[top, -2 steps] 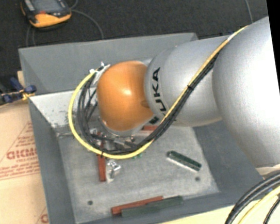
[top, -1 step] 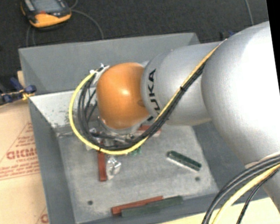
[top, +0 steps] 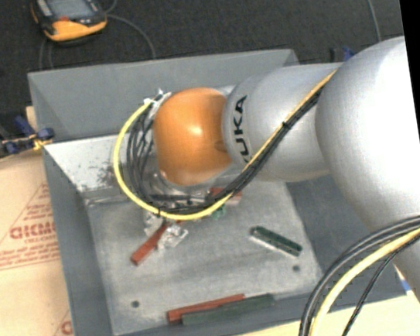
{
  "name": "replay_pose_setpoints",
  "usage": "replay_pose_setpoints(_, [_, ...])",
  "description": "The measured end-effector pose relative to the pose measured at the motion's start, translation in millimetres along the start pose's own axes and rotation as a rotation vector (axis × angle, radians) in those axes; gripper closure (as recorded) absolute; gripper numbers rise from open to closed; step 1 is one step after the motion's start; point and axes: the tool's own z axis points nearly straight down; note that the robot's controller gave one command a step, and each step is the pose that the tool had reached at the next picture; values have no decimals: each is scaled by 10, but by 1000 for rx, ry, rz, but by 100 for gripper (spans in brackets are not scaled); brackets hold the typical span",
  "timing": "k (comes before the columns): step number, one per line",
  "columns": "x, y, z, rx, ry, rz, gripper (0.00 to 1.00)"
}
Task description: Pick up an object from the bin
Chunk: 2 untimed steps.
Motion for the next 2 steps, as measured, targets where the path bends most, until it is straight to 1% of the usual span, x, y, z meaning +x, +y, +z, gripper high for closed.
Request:
replay_pose_setpoints(1, [-2, -4, -1, 0, -2, 2, 100])
replay_pose_setpoints(2, [24, -320, -1208, 7, -1, -155, 100])
